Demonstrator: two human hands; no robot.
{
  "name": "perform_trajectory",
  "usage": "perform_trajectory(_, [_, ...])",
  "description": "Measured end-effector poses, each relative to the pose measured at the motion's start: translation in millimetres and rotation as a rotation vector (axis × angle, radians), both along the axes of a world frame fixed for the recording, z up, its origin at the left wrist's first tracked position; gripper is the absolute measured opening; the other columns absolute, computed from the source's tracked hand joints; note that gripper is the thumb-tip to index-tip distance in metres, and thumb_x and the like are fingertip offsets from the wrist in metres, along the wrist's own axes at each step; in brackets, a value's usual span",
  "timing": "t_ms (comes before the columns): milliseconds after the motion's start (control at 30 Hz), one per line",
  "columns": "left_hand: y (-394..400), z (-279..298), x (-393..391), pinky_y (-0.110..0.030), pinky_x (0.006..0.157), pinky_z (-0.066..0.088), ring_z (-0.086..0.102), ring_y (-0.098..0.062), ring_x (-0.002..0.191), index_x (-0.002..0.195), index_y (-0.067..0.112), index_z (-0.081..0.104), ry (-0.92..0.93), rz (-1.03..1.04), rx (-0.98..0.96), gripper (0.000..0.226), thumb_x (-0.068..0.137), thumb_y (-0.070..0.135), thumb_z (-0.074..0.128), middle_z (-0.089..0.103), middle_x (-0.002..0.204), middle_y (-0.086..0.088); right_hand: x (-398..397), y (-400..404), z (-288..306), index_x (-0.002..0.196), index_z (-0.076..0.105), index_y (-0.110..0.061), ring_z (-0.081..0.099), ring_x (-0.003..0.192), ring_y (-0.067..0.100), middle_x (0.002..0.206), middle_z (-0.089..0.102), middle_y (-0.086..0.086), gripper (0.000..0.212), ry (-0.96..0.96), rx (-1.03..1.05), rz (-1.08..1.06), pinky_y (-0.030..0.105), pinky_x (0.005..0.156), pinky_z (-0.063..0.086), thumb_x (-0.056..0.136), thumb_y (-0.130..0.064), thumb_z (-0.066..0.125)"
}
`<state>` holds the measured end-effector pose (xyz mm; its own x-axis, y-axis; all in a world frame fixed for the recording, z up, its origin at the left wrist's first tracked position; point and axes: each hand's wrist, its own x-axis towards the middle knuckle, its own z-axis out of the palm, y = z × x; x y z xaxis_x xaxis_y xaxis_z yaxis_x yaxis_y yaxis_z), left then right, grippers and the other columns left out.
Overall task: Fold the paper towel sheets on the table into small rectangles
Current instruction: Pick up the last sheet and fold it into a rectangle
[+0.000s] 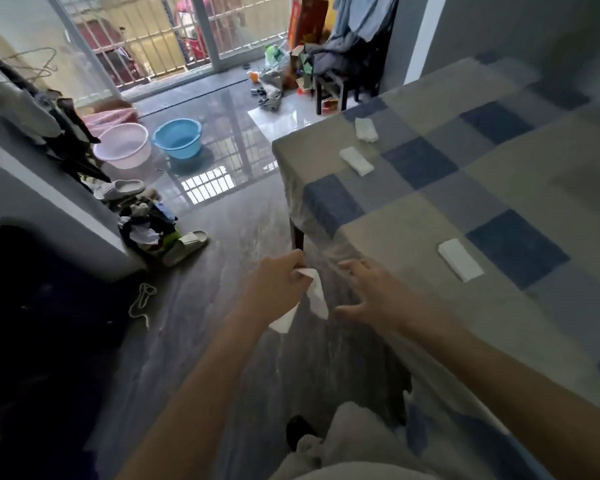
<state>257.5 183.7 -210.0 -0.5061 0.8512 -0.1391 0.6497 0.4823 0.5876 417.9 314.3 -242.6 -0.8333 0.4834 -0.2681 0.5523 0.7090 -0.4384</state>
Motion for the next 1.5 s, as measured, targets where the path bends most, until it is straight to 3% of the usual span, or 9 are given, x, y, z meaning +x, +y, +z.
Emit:
perform_trajectory(167, [39, 8, -16, -0.023, 0.055, 0.043, 0.061, -0.02, 0.069, 0.086, 0.013, 0.063, -0.042, -0.126, 0.058, 0.009, 0.086, 0.018, 0.055, 0.065, 0.076, -0.003, -23, 4, 13, 0.133, 0.046, -0.022, 0.049, 0.116, 0.023, 0.13, 0.047, 0.005, 0.067, 0.035, 0.016, -0.063, 0.038, 0.094, 0.045, 0.078, -0.054, 0.067])
perform_trajectory(333, [83, 4, -37, -0.037, 0.07, 0.055, 0.063, -0.013, 0.073, 0.084, 0.024, 0.063, -0.067, -0.24, 0.067, 0.009, 0.084, 0.025, 0.054, 0.066, 0.08, 0.007, -39, 39, 1, 0.108, 0.06, -0.012, 0.057, 0.094, 0.026, 0.105, 0.056, 0.008, 0.031, 0.031, 0.051, -0.179, 0.038, 0.081, 0.049, 0.088, -0.035, 0.059])
perform_trajectory(500, [147, 0, -56, -0.038, 0.075, 0.057, 0.064, -0.011, 0.074, 0.083, 0.025, 0.065, -0.084, -0.296, 0.028, 0.01, 0.087, 0.026, 0.056, 0.067, 0.081, 0.009, -49, 91, -4, 0.093, 0.066, -0.01, 0.049, 0.077, 0.014, 0.089, 0.056, 0.001, 0.015, 0.176, -0.026, -0.305, 0.019, 0.065, 0.036, 0.09, -0.023, 0.058])
perform_trajectory(733, [252, 10, -78, -0.029, 0.087, 0.05, 0.06, -0.011, 0.088, 0.091, 0.032, 0.064, 0.083, -0.549, -0.135, 0.006, 0.089, 0.036, 0.06, 0.064, 0.094, 0.011, -63, 163, 21, 0.118, 0.055, -0.027, 0.055, 0.097, 0.005, 0.11, 0.057, -0.012, 0.043, 0.316, -0.157, -0.347, 0.019, 0.084, 0.041, 0.081, -0.042, 0.07])
perform_trajectory(867, [295, 13, -75, -0.03, 0.086, 0.049, 0.06, -0.015, 0.091, 0.097, 0.024, 0.069, 0.141, -0.629, -0.153, 0.017, 0.09, 0.03, 0.055, 0.063, 0.094, 0.007, -66, 190, 34, 0.101, 0.061, -0.024, 0.058, 0.083, 0.003, 0.094, 0.062, -0.011, 0.032, 0.383, -0.083, -0.431, 0.021, 0.074, 0.051, 0.083, -0.05, 0.062])
perform_trajectory(1000, [327, 11, -81, -0.028, 0.067, 0.043, 0.055, -0.013, 0.075, 0.079, 0.021, 0.064, 0.157, -0.737, -0.232, 0.018, 0.087, 0.036, 0.059, 0.057, 0.073, 0.011, -55, 218, 32, 0.084, 0.061, -0.023, 0.058, 0.072, 0.005, 0.078, 0.064, -0.008, 0.008, 0.307, -0.025, -0.462, 0.036, 0.068, 0.054, 0.088, -0.03, 0.061])
perform_trajectory(1200, [363, -12, -109, -0.032, 0.091, 0.039, 0.05, -0.024, 0.11, 0.128, 0.014, 0.054, 0.181, -0.838, -0.552, 0.047, 0.091, 0.042, 0.06, 0.051, 0.118, -0.003, -33, 249, 31, 0.076, 0.056, -0.024, 0.059, 0.062, 0.016, 0.067, 0.062, -0.002, 0.01, 0.361, -0.055, -0.719, 0.038, 0.058, 0.05, 0.086, -0.024, 0.06])
perform_trajectory(1367, [407, -18, -127, -0.036, 0.082, 0.047, 0.06, -0.024, 0.091, 0.087, 0.013, 0.062, 0.139, -0.861, -0.454, 0.026, 0.095, 0.037, 0.056, 0.062, 0.097, -0.006, -12, 273, 33, 0.068, 0.053, -0.029, 0.055, 0.063, 0.009, 0.067, 0.059, -0.008, 0.023, 0.343, -0.014, -0.866, 0.02, 0.054, 0.04, 0.088, -0.02, 0.06])
perform_trajectory(1500, [448, -2, -122, -0.032, 0.074, 0.04, 0.058, -0.024, 0.087, 0.09, 0.012, 0.065, 0.164, -0.917, -0.265, 0.03, 0.101, 0.032, 0.045, 0.063, 0.095, -0.006, 4, 298, 45, 0.075, 0.064, -0.019, 0.059, 0.068, 0.014, 0.07, 0.064, -0.003, 0.014, 0.305, 0.126, -0.933, 0.021, 0.059, 0.04, 0.088, -0.023, 0.063])
